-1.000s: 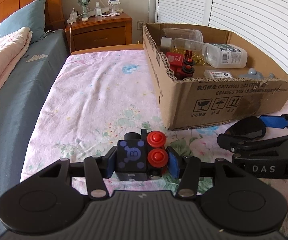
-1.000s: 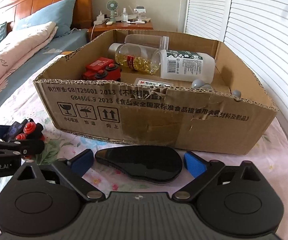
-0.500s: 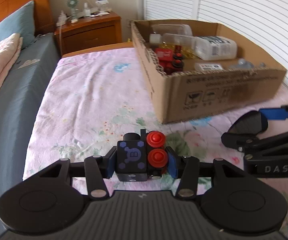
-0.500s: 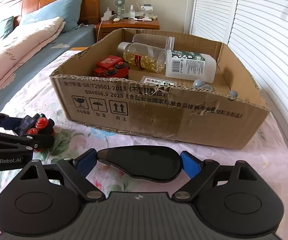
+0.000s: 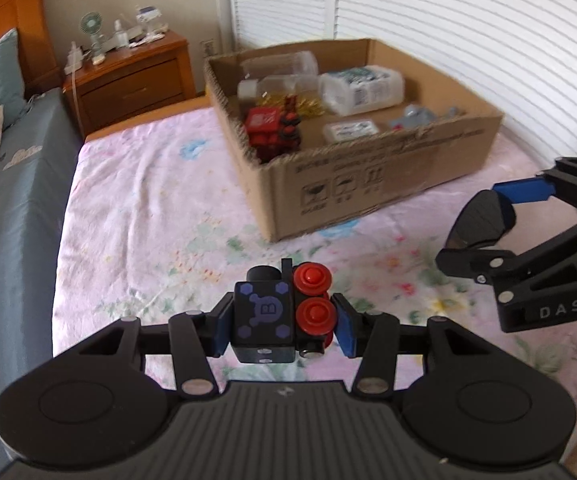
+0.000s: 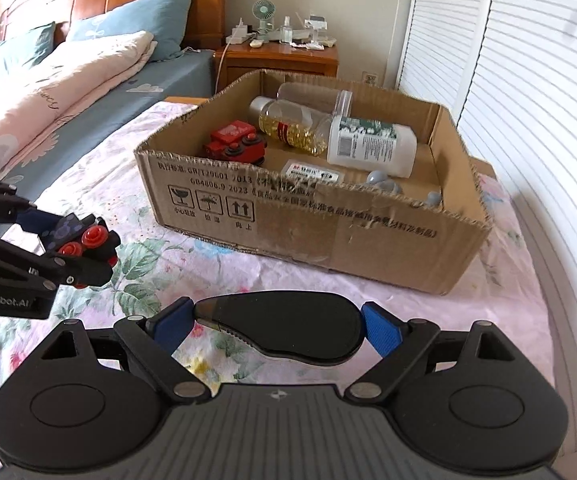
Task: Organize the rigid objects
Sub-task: 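Lower the black oval object into the box and open the right gripper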
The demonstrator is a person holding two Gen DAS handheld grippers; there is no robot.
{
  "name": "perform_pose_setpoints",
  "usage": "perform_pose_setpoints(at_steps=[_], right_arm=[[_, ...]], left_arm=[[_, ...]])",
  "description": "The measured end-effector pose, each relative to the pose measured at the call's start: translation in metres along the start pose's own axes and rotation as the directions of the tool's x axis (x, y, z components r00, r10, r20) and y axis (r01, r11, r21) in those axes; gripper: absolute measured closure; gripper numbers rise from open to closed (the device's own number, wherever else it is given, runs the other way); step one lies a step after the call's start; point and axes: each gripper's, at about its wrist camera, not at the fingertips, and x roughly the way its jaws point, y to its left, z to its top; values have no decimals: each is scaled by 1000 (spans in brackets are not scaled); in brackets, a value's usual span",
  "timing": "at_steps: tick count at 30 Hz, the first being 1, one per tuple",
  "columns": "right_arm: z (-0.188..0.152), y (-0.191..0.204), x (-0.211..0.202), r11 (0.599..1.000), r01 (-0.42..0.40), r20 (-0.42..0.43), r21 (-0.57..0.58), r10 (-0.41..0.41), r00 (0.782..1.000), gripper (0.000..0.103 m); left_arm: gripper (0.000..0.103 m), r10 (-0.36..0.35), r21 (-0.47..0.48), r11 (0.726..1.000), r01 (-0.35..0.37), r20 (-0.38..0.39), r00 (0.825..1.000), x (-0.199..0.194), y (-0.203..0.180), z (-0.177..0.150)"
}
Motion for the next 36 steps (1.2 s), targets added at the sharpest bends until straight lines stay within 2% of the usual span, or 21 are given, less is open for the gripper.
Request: perform_pose_setpoints(at_steps=[6, 12, 15, 17, 20, 26, 31, 36], right_arm=[[12, -10, -24, 1000, -14, 47, -21, 15, 999, 11], [25, -22, -36, 999, 9, 95, -33, -5, 995, 11], [29, -28, -39, 999, 17, 107, -27, -14, 994, 11], [30, -31, -41, 1000, 21, 116, -22, -18, 993, 11], [31, -37, -42, 1000, 24, 121, -11, -23, 992, 11], [31, -44, -39, 999, 39, 115, -2, -39, 993, 11], [35, -47, -42, 999, 37, 127, 2, -37, 991, 11], [55, -50, -38, 998, 53, 147, -19, -50, 988, 11]], left_arm=[[54, -20, 40, 999, 18, 65, 998, -21, -6, 28], [54, -35, 94, 995, 22, 139, 990, -26, -20, 66], [54, -32, 115, 993, 14, 151, 988, -18, -28, 84], [59, -31, 127, 992, 11, 157, 987, -10, -32, 94], [59, -52, 124, 992, 34, 149, 987, 3, -37, 106], [61, -6, 85, 996, -5, 129, 992, 40, -32, 127], [60, -6, 83, 997, -7, 158, 987, 31, -26, 126], [58, -14, 84, 996, 2, 135, 991, 23, -20, 114]])
